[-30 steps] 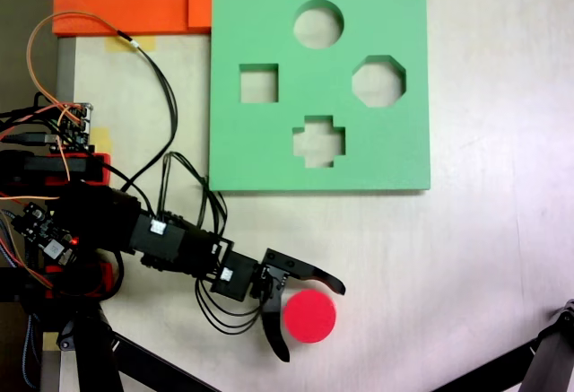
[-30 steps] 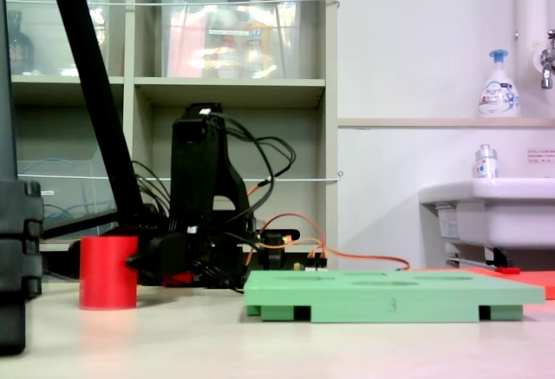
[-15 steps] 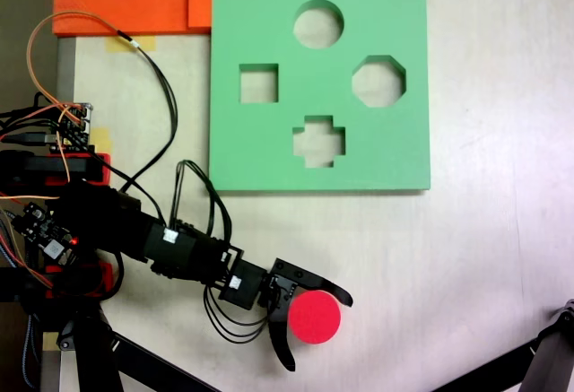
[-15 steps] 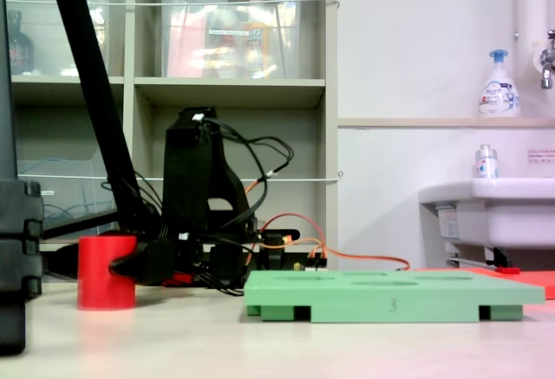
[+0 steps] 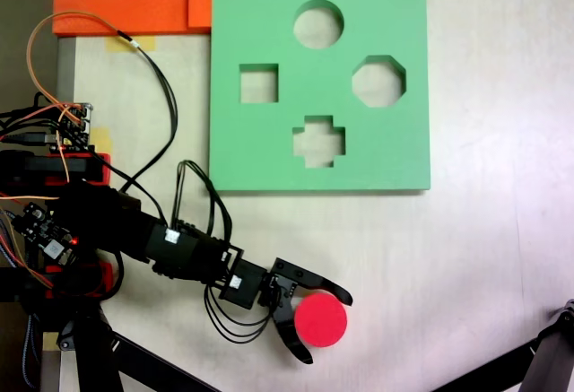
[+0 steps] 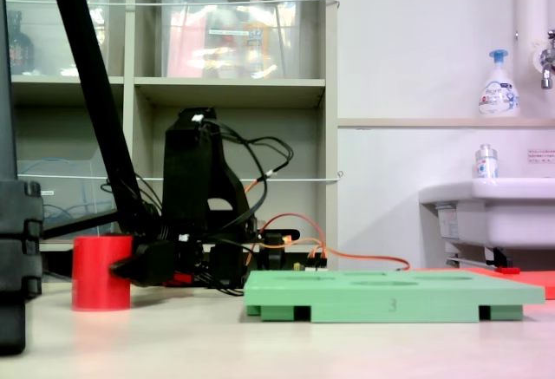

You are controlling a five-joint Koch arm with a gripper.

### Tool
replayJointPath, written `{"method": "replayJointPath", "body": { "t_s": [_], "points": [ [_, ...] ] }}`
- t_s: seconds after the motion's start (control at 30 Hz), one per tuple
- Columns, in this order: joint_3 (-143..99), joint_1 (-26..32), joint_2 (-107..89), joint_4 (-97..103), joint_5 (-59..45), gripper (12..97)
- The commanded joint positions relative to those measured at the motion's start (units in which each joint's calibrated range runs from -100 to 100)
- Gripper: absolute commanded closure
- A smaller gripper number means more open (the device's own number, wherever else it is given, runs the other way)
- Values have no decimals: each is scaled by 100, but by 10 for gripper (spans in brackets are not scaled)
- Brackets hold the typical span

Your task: Put the cylinder block into the corresponding hole

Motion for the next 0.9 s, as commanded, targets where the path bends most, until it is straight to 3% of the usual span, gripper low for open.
{"method": "replayJointPath", "body": {
  "t_s": [0.0,0.37,0.6,0.87],
  "points": [
    [107,0,-8,357,-5,526],
    [48,39,-8,386,-5,595],
    [48,29,-36,501,10,454],
    [765,-15,187,145,83,454]
  ]
}}
